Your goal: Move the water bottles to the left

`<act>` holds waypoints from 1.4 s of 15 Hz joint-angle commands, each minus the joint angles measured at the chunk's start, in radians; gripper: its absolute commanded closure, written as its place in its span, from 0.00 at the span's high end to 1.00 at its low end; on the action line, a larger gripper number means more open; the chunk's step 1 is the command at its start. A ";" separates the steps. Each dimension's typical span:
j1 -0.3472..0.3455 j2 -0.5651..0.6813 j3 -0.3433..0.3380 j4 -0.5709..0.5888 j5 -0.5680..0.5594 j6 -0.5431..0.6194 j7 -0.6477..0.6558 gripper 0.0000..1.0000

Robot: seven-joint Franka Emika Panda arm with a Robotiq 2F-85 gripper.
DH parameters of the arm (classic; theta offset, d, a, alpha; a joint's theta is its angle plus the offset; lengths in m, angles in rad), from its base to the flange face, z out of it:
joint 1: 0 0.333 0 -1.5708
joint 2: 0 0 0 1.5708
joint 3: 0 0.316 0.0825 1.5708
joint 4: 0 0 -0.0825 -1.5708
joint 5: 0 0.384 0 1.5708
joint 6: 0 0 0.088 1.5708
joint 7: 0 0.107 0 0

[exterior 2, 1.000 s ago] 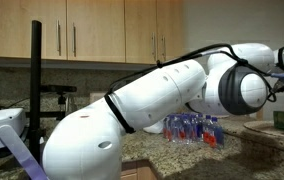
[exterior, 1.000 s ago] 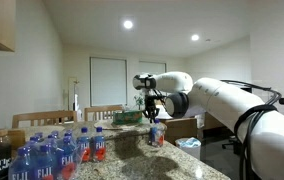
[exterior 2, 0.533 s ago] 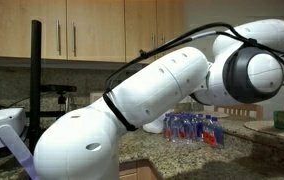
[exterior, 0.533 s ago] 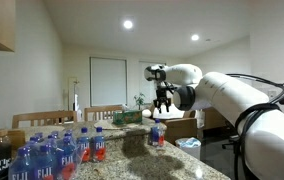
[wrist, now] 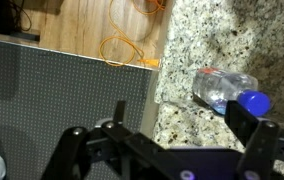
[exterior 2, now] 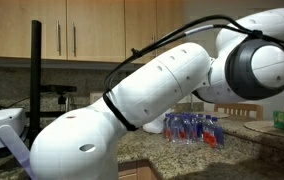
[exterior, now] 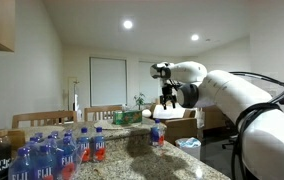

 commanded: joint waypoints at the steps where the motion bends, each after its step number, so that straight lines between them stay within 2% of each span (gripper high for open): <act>1: 0.024 -0.015 0.005 -0.034 -0.043 -0.032 -0.113 1.00; 7: 0.061 0.002 -0.002 -0.025 -0.094 -0.065 -0.223 1.00; 12: 0.051 0.007 0.015 -0.019 -0.078 -0.061 -0.304 1.00; 13: 0.090 0.026 0.027 -0.017 -0.065 -0.037 -0.262 1.00; 16: 0.117 0.045 0.053 -0.011 -0.049 -0.007 -0.238 1.00; 19: 0.183 0.070 0.067 -0.017 -0.050 -0.005 -0.202 1.00; 21: 0.208 0.088 0.073 -0.018 -0.040 -0.008 -0.132 1.00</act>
